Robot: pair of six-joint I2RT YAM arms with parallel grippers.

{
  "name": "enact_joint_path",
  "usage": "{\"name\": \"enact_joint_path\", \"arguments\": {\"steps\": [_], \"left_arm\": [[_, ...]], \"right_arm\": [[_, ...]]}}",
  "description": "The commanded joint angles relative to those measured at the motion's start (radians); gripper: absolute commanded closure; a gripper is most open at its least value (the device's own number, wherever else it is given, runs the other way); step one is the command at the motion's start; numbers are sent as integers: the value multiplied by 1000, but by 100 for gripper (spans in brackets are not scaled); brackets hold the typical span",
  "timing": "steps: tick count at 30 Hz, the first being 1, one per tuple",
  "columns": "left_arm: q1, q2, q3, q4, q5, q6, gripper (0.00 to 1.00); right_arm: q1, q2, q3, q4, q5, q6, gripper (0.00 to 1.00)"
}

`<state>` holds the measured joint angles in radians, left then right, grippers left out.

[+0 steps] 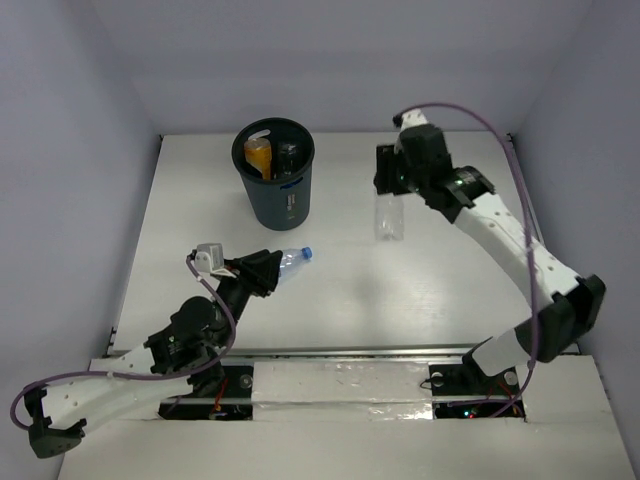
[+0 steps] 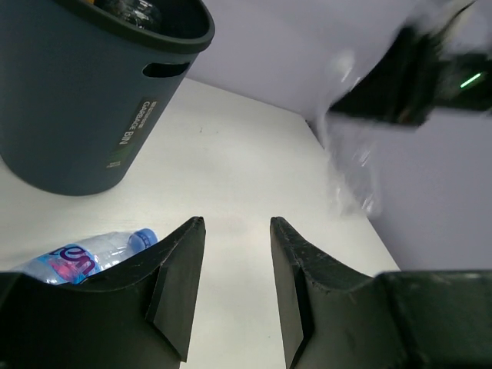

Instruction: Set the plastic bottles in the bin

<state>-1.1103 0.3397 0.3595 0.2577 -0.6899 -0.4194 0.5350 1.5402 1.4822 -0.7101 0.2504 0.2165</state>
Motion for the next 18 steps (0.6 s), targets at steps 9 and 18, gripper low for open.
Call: {"name": "enact_joint_path", "arguments": {"steps": [9,18], "left_arm": [[21,93,22,77,7,5,63],[105,62,18,46,35,-7,64]], "right_arm": [[86,127,407,701,-364,202,54],[189,535,828,808,-177,107,51]]}}
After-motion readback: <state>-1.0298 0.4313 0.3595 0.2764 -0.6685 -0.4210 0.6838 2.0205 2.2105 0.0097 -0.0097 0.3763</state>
